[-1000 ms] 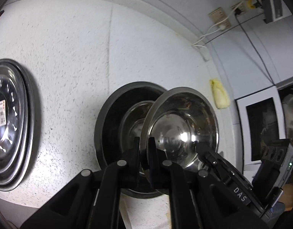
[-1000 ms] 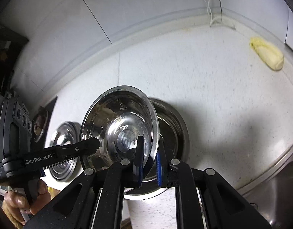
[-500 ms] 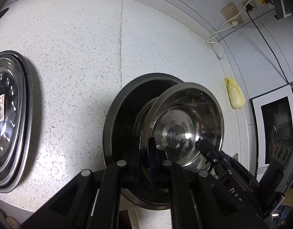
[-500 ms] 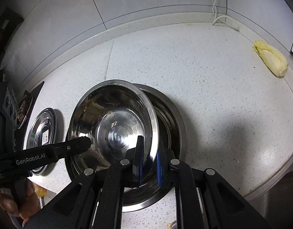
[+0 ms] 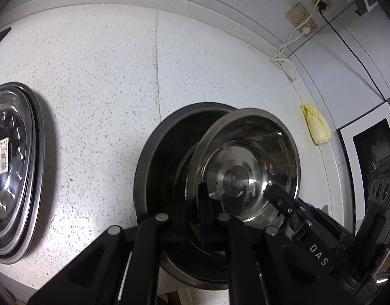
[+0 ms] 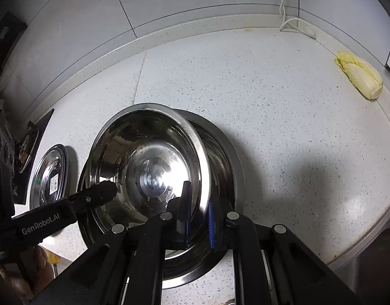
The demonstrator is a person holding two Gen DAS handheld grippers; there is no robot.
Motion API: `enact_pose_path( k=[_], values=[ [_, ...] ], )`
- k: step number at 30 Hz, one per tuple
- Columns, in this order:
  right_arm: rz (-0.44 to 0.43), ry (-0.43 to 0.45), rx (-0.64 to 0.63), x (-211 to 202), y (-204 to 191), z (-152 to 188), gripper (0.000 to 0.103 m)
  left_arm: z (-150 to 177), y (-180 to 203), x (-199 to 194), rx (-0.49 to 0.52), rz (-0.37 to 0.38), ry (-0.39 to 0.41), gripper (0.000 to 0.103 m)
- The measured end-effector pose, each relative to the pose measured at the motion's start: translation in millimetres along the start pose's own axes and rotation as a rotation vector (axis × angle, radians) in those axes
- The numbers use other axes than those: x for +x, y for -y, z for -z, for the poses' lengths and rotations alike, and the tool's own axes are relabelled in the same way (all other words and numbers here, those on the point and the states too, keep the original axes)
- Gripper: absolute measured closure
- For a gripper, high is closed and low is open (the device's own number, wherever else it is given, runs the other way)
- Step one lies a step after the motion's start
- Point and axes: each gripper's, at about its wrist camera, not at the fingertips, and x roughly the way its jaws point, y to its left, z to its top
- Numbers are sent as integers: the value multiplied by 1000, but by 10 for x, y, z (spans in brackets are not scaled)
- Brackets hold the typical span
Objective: Organize plates and bowls
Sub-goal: 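Carry the small bowl with both tools and lower it into the bowl stack, then open both tools to release the small bowl in the stack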
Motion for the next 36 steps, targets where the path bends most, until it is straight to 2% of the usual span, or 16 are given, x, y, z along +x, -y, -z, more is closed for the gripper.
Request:
enact_pose_path(
  k=[11,25,32,35,36],
  values=[
    [52,0,-9,42,-30,-28,93,21,-1,-3,56,-16,65,94],
    [43,18,25,-30,68,-10,93,27,51,-58,104,-44,98,94],
    [20,67,31,-186,61,-13,93,47,110,-308,155,-69,179,94],
    [22,111,29,-355,97,-41,93,10,97,-630,166,-41,265,93],
    [25,126,24,-419,128,-57,93,0,79,-742,165,-43,296,89]
  ],
)
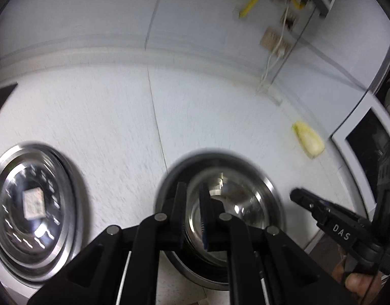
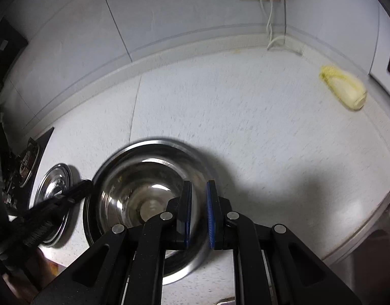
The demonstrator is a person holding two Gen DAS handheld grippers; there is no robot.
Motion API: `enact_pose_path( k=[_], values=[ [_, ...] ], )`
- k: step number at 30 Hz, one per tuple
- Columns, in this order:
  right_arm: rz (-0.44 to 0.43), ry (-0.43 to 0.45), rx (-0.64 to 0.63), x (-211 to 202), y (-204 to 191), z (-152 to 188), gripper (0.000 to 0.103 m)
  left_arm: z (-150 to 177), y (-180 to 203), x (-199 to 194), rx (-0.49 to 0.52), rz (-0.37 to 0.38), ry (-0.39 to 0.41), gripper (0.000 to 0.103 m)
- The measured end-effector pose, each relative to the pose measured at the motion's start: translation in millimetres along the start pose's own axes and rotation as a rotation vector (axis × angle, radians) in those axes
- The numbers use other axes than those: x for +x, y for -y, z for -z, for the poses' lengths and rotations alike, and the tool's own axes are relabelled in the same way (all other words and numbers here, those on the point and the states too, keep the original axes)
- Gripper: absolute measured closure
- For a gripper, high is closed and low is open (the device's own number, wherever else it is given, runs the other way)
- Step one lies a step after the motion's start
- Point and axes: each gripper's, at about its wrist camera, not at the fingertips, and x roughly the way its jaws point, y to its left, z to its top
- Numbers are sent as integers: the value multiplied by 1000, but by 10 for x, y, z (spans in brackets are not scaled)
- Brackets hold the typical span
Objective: Organize plates and bowls
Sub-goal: 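Open both tools to release the small bowl in the stack, then close both tools on the bowl stack rim and lift it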
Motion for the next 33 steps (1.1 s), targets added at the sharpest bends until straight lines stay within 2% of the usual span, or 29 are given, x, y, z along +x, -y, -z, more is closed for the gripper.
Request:
enact_pose_path(
  k=[1,3,6,7,11,19,24,29,33],
  values=[
    [1,9,-2,-46,24,-12,93,-35,-28,-62,-4,-3,16,84],
    [6,5,-12,-108,96,-32,90,-95,-113,-126,-26,13,6,80],
    [-18,-38,3,-63,226,-12,73,-102,-310,-58,-90,36,-82,79],
    [-42,-65,15,-18,272,1,71,-77,-381,-22,-116,40,-113,79],
    [-84,-118,36,108,391,42,71,6,-477,52,-140,35,-166,79],
    [-86,-160,5,240,353,107,71,97,-540,259,-177,23,-245,79],
    [-76,-173,-15,313,294,98,71,95,-535,379,-207,57,-278,79],
    [-76,-194,-23,375,288,124,72,127,-605,561,-302,107,-352,79],
    [-78,-195,-11,381,315,125,72,80,-669,513,-367,162,-352,79]
  ],
)
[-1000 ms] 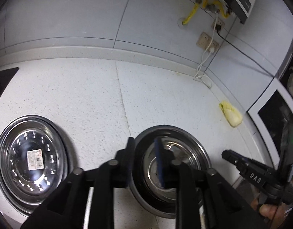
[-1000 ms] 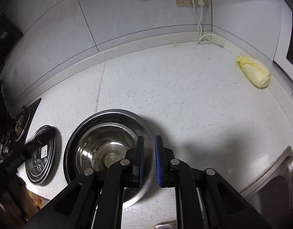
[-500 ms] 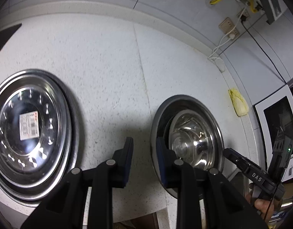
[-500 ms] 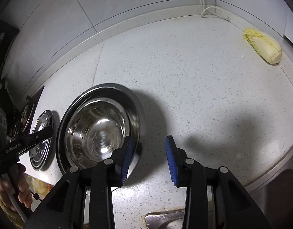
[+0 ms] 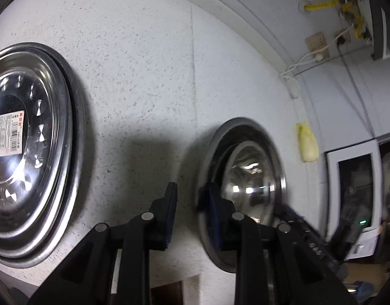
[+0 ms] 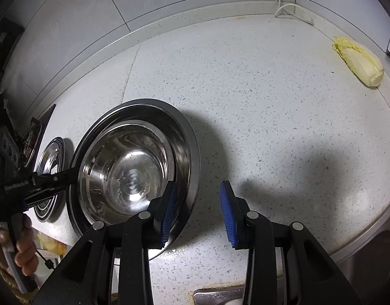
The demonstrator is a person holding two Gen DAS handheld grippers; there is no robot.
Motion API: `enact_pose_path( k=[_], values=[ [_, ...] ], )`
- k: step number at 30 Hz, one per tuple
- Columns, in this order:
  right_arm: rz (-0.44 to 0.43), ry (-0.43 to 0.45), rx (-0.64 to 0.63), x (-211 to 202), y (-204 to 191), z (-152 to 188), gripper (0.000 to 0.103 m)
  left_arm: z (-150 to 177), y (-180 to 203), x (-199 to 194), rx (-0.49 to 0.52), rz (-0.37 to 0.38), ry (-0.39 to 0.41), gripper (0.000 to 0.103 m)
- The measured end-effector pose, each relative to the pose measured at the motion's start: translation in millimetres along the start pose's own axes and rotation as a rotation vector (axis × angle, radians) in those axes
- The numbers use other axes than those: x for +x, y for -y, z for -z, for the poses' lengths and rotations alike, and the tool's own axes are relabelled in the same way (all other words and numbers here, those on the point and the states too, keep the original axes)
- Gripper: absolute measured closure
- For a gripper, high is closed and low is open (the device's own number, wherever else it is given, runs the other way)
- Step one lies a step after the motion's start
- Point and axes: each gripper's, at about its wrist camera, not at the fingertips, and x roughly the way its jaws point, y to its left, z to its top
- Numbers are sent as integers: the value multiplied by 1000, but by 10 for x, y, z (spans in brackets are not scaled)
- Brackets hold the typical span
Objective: Organize plates and bowls
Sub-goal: 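Close both tools on the bowl stack rim and lift it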
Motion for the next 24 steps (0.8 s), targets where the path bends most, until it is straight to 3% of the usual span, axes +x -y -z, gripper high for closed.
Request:
enact_pose_path(
  k=[11,15,20,24],
  values=[
    [-25,-7,31,52,71,1,74,-71,-80,144,-74,26,-70,80],
    [-75,-18,61,97,105,-15,80,-86,-126,223,-109,56,-90,81],
    [-181,-59,134,231,184,-28,90,-135,-146,253,-120,100,-112,92],
    [-178,-66,132,251,149,-46,92,-140,-146,252,-109,102,-115,92]
  ],
)
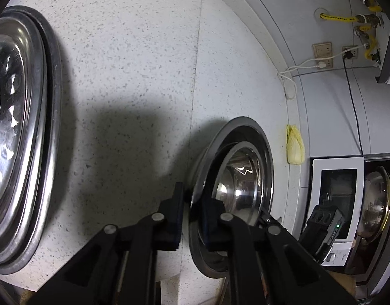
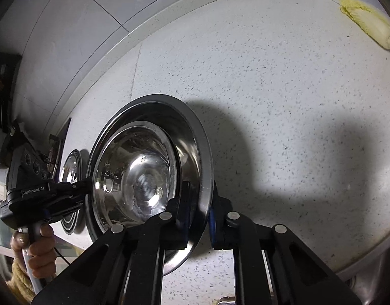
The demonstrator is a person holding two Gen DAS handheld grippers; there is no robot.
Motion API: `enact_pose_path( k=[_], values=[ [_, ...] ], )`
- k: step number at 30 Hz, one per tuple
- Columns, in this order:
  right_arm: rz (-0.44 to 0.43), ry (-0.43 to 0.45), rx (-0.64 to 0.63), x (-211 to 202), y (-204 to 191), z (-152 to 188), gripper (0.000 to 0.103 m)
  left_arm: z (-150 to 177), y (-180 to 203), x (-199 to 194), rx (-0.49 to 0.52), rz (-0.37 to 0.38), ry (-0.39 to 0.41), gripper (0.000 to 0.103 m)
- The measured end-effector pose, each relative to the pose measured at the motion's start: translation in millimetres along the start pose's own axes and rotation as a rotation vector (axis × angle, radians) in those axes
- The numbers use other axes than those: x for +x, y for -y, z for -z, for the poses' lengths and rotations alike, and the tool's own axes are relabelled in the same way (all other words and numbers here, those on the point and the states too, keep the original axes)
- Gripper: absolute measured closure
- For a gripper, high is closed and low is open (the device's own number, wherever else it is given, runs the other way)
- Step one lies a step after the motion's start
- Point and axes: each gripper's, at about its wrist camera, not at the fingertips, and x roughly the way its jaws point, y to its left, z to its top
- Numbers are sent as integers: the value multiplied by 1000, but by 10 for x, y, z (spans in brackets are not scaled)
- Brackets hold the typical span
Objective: Organize plates and bowls
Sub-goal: 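Close both tools on the bowl stack rim and lift it, then carry the nested bowls with both tools and lower them onto the plate stack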
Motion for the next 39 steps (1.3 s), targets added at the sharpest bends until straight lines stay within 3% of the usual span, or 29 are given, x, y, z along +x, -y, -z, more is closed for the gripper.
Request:
enact_pose_path(
  k=[6,12,21,28,32,39],
  values=[
    [2,-2,29,-42,-1,6,93,19,19,-70,25,2,1,94],
    [10,10,17,-168,-174,-34,93,13,-1,-432,30,38,56,94],
    [-51,18,-109,-70,-1125,-122,93,-81,-492,-1511,-5,44,227,94],
    [-139,-46,-216,386,-1983,-44,93,-86,-1169,-2240,-74,-20,336,95],
    [-141,-97,-253,728,-2285,52,93,-101,-1545,-2316,-127,-50,344,95],
    [-116,-159,-244,1144,-2366,252,93,-165,-1923,-2191,-169,-84,317,96]
  ],
)
